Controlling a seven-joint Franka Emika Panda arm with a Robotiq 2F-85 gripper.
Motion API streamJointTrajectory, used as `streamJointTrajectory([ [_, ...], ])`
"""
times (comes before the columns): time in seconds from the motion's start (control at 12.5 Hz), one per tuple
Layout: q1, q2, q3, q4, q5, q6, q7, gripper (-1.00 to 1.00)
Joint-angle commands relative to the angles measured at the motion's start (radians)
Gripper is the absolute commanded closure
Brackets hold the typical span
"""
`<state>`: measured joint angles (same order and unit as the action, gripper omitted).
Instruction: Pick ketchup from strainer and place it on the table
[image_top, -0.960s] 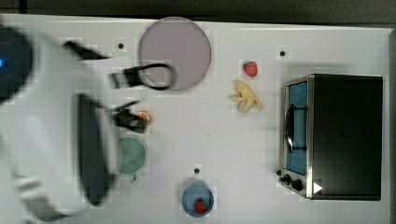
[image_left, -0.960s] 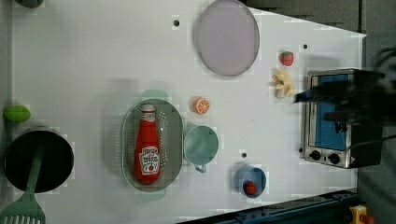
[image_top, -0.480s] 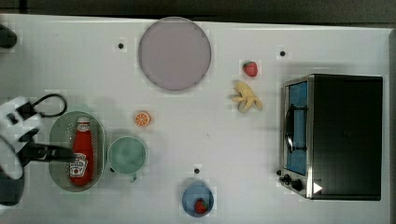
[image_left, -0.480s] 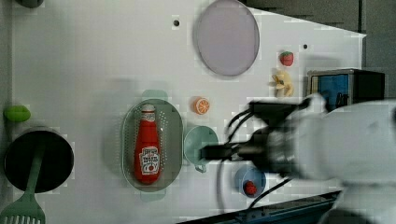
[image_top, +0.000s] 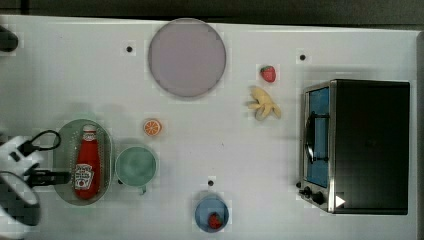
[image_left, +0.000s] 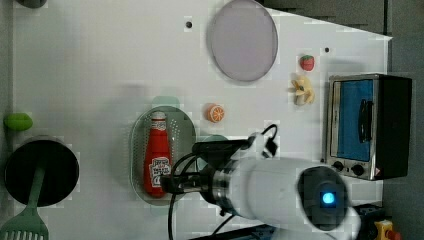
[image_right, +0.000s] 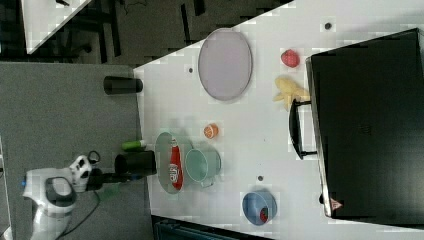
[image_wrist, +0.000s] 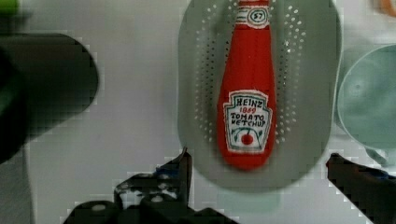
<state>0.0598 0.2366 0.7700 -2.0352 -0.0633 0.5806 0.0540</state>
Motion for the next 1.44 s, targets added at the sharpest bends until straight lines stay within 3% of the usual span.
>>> streamJointTrajectory([
  [0.08,-0.032,0.066,-0.021,-0.097,-0.06,0.189,0.077,-1.0],
  [0.4,-0.03,0.178,-0.033,-0.161,-0.107,0.391,0.126,-1.0],
  [0.8,-0.023,0.299,-0.064,-0.157,-0.159,0.438,0.155,-1.0],
  [1.2,0.021,0.362,-0.124,-0.155,-0.176,0.516,0.156,-1.0],
  [1.28,0.027,0.362,-0.128,-0.156,-0.176,0.516,0.156,-0.92],
  [1.44,0.034,0.36,-0.125,-0.153,-0.176,0.528,0.156,-0.43],
])
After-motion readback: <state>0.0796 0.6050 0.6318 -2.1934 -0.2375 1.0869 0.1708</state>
